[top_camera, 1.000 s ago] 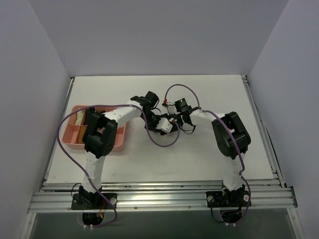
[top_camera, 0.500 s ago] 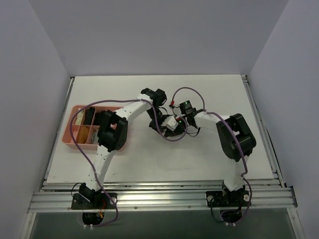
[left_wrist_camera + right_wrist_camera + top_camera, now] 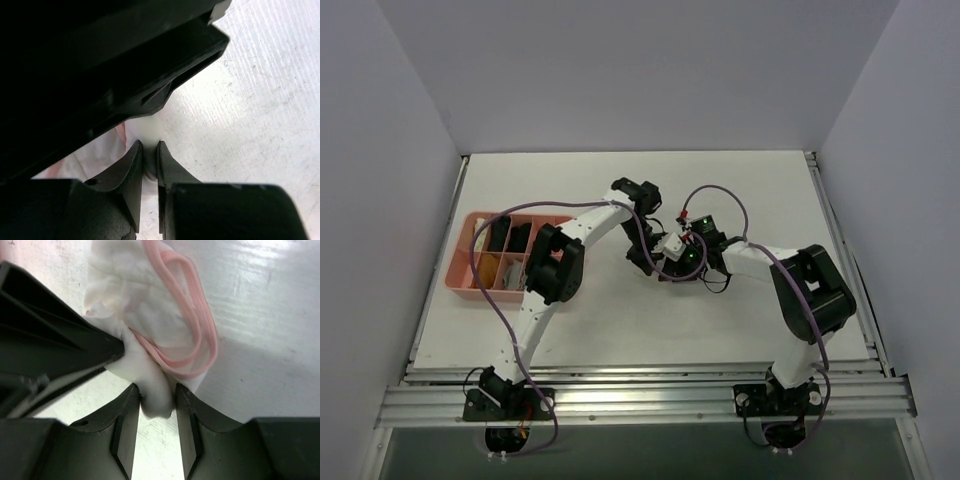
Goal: Roll the underwear
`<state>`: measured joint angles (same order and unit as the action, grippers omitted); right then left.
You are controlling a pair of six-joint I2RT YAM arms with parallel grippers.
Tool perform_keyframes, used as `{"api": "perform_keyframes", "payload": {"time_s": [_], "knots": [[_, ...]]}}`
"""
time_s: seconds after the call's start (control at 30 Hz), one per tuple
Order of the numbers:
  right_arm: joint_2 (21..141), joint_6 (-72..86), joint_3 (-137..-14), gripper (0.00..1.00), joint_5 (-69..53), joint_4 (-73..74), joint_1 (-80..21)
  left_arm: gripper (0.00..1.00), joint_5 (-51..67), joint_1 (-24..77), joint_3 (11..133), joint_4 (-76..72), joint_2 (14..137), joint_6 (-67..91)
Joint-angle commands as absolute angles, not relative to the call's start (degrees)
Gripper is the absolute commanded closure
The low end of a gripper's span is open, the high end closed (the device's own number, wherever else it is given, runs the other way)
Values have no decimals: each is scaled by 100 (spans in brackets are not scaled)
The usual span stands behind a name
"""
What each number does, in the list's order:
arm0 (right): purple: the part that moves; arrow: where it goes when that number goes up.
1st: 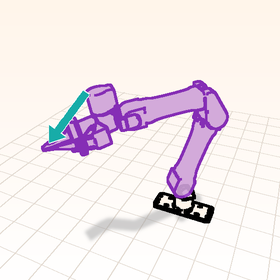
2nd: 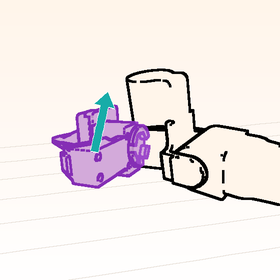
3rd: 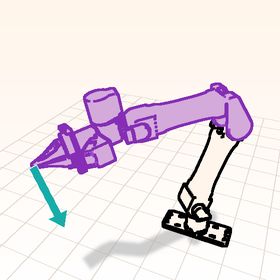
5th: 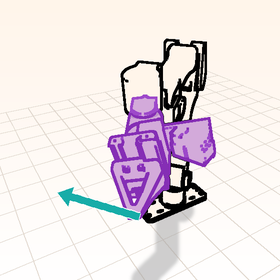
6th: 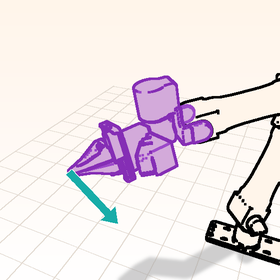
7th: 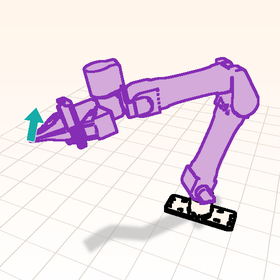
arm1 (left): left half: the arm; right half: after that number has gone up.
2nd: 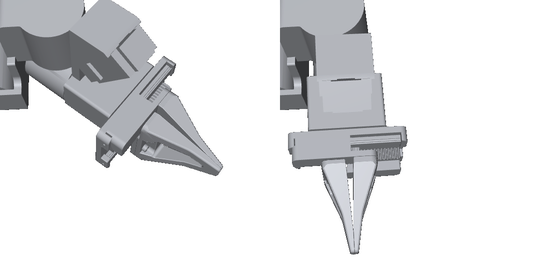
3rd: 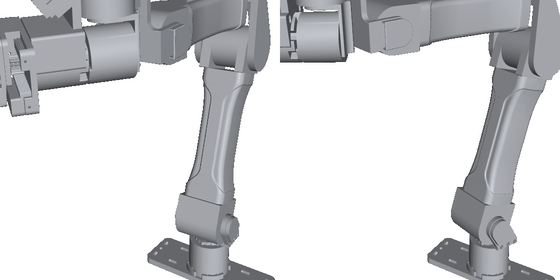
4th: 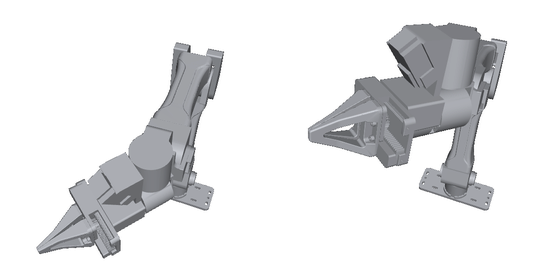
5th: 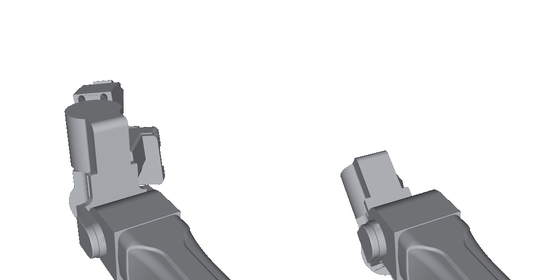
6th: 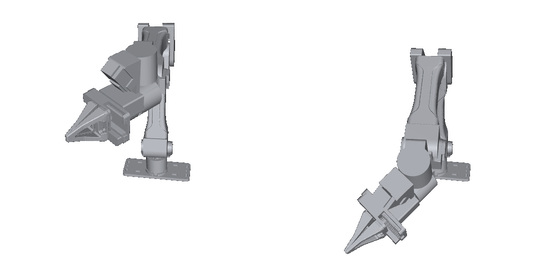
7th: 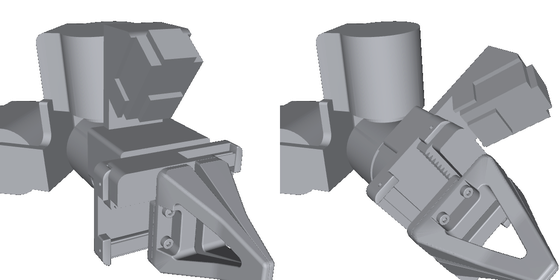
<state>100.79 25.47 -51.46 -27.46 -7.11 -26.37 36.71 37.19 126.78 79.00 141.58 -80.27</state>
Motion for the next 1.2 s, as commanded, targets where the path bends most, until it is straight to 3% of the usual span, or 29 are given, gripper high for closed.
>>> {"api": "perform_keyframes", "payload": {"time_s": [0.0, 0.27, 0.47, 0.7, 0.9, 1.03, 1.17], "knots": [[9713, 2179, -4721, 69, -2127, -246, -2909, 97, 3129, 3568, 12648, 8815, 14616, -7348], [8756, 2767, -4264, 57, -1425, -553, -2874, 96, 3190, 3533, 12647, 9053, 14669, -7278], [8455, 3348, -4192, 55, -1107, -378, -2716, 96, 3234, 3542, 12604, 9158, 14687, -7286], [8982, 3103, -4246, 58, -1451, -88, -2681, 96, 3278, 3612, 12551, 9097, 14599, -7233], [8508, 4208, -3543, 56, -1248, -1132, -2611, 96, 3261, 3639, 12481, 9053, 14572, -7207], [8507, 5017, -3129, 55, -1836, -1959, -2435, 96, 3261, 3647, 12402, 9000, 14537, -7181], [8710, 5229, -3392, 55, -1635, -1582, -2426, 96, 3261, 3683, 12428, 8982, 14546, -7137]]}}
